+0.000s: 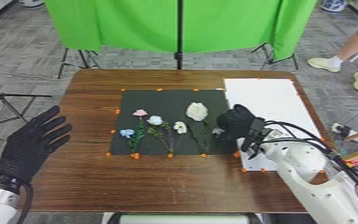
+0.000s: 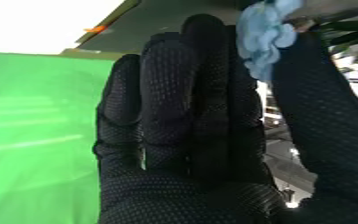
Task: Arrange flowers
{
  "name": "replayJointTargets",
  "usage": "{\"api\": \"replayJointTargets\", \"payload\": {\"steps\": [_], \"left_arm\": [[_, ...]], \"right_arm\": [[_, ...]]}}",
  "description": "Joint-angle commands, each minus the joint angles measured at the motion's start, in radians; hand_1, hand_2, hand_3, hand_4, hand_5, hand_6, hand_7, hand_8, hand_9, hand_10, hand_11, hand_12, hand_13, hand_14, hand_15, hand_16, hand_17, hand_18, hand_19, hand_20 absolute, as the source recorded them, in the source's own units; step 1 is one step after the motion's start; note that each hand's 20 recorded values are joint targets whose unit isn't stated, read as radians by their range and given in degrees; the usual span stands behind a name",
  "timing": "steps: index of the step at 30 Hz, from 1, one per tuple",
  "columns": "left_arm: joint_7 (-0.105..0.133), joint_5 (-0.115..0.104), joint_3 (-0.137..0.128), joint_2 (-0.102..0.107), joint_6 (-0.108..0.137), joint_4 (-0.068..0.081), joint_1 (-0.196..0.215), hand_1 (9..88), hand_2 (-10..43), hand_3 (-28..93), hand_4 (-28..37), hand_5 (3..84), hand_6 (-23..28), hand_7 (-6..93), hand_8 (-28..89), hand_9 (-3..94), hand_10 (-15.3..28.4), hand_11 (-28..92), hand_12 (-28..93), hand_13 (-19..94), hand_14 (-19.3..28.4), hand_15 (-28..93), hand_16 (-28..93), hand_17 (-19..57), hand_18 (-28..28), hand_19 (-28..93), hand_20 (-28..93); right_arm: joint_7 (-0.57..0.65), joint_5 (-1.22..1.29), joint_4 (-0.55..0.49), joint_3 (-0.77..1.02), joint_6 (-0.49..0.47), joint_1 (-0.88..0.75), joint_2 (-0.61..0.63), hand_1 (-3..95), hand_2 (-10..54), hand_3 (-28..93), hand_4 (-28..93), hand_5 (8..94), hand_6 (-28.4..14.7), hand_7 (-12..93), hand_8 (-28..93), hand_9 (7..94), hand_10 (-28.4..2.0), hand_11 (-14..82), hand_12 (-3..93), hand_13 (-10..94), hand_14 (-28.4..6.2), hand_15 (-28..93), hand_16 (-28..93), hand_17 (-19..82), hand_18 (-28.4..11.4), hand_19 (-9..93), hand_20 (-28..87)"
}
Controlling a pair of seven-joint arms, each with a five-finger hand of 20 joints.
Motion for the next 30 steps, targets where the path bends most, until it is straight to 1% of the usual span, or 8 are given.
{"api": "replayJointTargets", "payload": {"steps": [1,5,13,18,21,23,28,30], "left_arm": [[-0.010,-0.003,0.002,-0.004,-0.008,0.007,0.009,24.3,-0.8,70,-28.2,26.6,2.0,21.3,-12,22.1,10.3,23,15,17,13.4,34,-2,-11.5,19.0,41,7],[-0.007,-0.003,0.001,-0.006,-0.009,0.005,0.012,24.3,-0.8,70,-28.3,26.6,2.0,21.4,-12,22.1,10.4,23,15,17,13.4,34,-2,-11.5,19.0,41,7],[-0.009,-0.001,-0.001,-0.010,-0.006,0.006,0.009,24.2,-0.8,70,-28.3,26.6,1.9,21.5,-12,22.2,10.4,24,15,17,13.3,35,-2,-11.5,19.0,41,7],[-0.007,0.000,-0.001,-0.013,-0.006,0.003,0.011,24.3,-0.7,70,-28.3,26.6,2.0,21.5,-12,22.3,10.4,24,15,17,13.4,35,-2,-11.5,19.0,41,7],[-0.003,-0.001,-0.003,-0.017,-0.003,0.001,0.014,24.4,-0.7,70,-28.3,26.6,2.0,21.4,-12,22.3,10.5,24,15,17,13.4,35,-2,-11.5,19.0,41,7],[0.003,-0.001,-0.001,-0.016,0.001,0.001,0.014,24.3,-0.8,70,-28.2,26.6,2.0,21.5,-12,22.3,10.5,23,15,17,13.3,35,-2,-11.5,19.0,41,7],[0.009,-0.001,0.004,-0.023,0.003,0.002,0.008,24.3,-0.8,70,-28.2,26.6,2.0,21.5,-12,22.3,10.4,23,15,17,13.3,34,-2,-11.5,19.0,41,7],[0.012,-0.005,0.009,-0.029,0.004,0.003,0.003,24.3,-0.8,70,-28.2,26.6,2.0,21.4,-12,22.2,10.4,23,15,17,13.3,34,-2,-11.5,19.0,41,7]], "right_arm": [[-0.066,0.047,-0.008,0.030,-0.068,-0.032,-0.018,34.6,-9.5,82,-28,60.7,3.7,44,-14,73.4,-5.0,33.5,29.8,72,-1.4,61,25,26,-15.2,72,39],[-0.042,0.106,-0.017,0.044,-0.072,-0.037,-0.019,28.7,-9.5,86,-28,57.6,3.1,41,-24,67.5,-7.1,39.7,22.8,69,-2.0,62,24,25,-15.5,72,40],[0.033,0.255,-0.034,0.081,-0.053,-0.037,-0.040,20.3,-9.5,85,-28,44.6,-1.6,40,-24,55.7,-9.2,41.9,22.0,63,-4.3,65,22,22,-17.0,73,41],[0.057,0.374,-0.045,0.119,-0.075,-0.047,-0.053,18.5,-9.5,86,-28,34.2,-6.6,34,-21,46.2,-10.6,43.3,19.7,57,-6.0,67,19,21,-17.6,74,41],[0.086,0.456,-0.071,0.162,-0.078,-0.064,-0.063,17.9,-9.5,85,-28,31.6,-7.4,32,-20,42.4,-11.0,42.2,18.8,52,-6.1,66,17,20,-18.1,71,40],[0.128,0.575,-0.103,0.206,-0.077,-0.087,-0.072,16.6,-9.5,86,-28,31.4,-7.7,31,-20,40.0,-10.7,40.9,18.3,48,-6.6,63,15,18,-18.2,68,38],[0.240,1.029,-0.199,0.347,-0.066,-0.162,-0.128,15.5,-0.9,89,-28,32.0,-6.0,28,-19,34.8,-11.9,32.7,17.1,35,-8.6,53,11,14,-18.8,60,32],[0.284,1.196,-0.240,0.427,-0.108,-0.202,-0.172,14.5,1.3,89,-28,31.8,-5.2,24,-17,33.0,-12.7,26.8,18.0,29,-9.5,46,12,12,-19.0,57,30]]}}
